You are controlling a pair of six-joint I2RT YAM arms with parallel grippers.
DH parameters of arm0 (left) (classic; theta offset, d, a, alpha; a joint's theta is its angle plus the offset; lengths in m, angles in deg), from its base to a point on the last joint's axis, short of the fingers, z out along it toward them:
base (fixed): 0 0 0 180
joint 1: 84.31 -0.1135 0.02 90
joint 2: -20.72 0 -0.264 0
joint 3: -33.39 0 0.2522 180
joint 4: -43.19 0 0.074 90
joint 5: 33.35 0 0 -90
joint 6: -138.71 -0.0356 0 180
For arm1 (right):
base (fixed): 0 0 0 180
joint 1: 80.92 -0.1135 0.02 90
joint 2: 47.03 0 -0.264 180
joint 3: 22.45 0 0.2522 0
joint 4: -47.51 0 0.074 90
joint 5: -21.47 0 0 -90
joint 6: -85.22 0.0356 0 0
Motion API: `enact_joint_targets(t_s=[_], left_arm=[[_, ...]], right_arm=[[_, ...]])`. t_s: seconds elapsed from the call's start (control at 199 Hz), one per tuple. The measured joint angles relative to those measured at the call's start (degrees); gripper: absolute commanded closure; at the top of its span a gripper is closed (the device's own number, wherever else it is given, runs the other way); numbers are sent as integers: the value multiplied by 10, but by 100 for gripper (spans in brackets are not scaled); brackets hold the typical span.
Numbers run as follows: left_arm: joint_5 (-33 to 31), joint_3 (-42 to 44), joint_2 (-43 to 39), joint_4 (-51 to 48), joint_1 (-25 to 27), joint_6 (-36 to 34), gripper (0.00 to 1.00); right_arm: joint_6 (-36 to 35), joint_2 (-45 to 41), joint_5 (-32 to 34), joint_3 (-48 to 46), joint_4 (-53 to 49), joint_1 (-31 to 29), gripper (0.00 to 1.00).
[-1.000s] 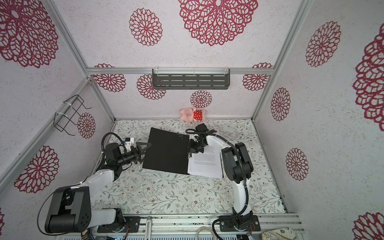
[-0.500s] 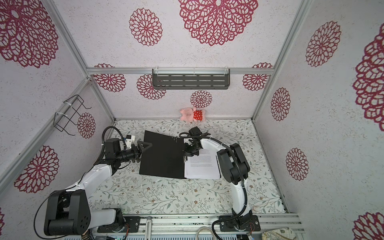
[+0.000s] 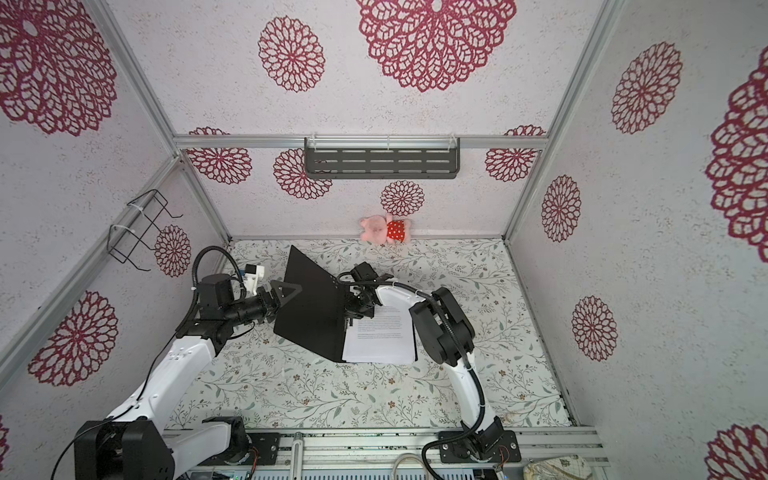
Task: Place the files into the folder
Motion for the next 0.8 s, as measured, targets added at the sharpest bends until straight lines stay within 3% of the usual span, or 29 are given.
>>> enact_joint_targets(t_s=[0.176, 0.381, 0.622, 0.803], left_arm=[[-5, -5, 1, -6, 7, -1, 1], [-13, -45, 10, -6, 43, 0, 1], [-38, -74, 29, -4, 86, 0, 1], [-56, -95, 67, -1, 123, 0, 1]], right_arm=[[19, 15, 5, 26, 9, -25, 77], [19, 29, 6, 61, -5, -30, 72], [3, 43, 14, 129, -28, -21, 35], [-23, 27, 52, 127, -66, -5, 31]])
